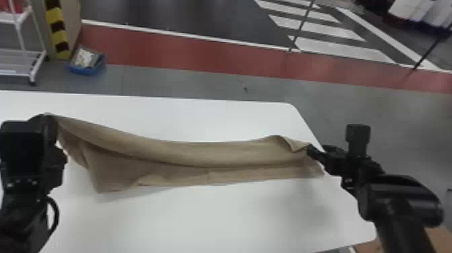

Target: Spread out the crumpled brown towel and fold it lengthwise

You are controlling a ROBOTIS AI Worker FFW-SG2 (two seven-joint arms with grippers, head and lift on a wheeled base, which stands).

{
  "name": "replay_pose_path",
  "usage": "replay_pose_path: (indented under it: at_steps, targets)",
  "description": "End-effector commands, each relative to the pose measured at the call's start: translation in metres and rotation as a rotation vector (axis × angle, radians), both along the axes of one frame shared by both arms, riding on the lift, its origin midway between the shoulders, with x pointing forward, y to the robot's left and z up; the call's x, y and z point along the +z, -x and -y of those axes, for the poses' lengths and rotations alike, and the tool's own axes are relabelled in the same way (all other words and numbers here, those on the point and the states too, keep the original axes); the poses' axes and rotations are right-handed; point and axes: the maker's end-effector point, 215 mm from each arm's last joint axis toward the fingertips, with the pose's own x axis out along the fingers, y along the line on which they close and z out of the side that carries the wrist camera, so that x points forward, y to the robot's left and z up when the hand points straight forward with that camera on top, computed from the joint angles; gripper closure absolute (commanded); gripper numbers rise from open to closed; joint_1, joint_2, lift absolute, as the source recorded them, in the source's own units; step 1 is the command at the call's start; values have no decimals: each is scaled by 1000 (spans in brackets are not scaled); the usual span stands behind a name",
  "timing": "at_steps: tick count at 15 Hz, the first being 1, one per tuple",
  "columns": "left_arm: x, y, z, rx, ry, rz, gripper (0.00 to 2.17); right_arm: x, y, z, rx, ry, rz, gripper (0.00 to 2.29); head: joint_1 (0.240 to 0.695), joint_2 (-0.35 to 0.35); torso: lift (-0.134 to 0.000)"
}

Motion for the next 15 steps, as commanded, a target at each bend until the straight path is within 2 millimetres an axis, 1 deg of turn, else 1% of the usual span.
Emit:
replay_pose_path:
  at_steps: [1,3,4,7,8,9,10,11,12,13,15]
  targets:
    - [-6,1,4,-6,-4,-10,1382,20,2,0,17,29,75,66,695,-348,-123]
    - [-11,1,6,-10,-3,-17,1382,40,5,-19,82,48,156,205,695,-350,-123]
    - [-9,0,9,-14,-1,-15,1382,49,5,-32,127,65,198,309,695,-350,-123]
    - [-12,0,16,-25,-2,-17,1382,45,12,-71,260,43,211,340,695,-324,-123]
    - [-13,0,17,-26,-3,-20,1382,33,16,-70,255,85,170,340,695,-315,-123]
    - [-13,0,17,-26,-3,-20,1382,28,15,-64,208,137,159,340,695,-307,-123]
    - [-14,1,16,-26,-6,-22,1382,30,14,-55,179,142,158,336,695,-307,-123]
    - [-15,1,16,-26,-6,-22,1382,31,15,-51,171,127,158,340,695,-312,-123]
    - [-16,0,17,-28,-5,-22,1382,31,16,-55,187,123,160,340,695,-319,-123]
    - [-16,0,19,-30,-3,-20,1382,38,14,-61,209,136,166,340,695,-321,-123]
    - [-19,1,22,-37,-3,-23,1382,27,13,-71,250,204,108,340,695,-318,-123]
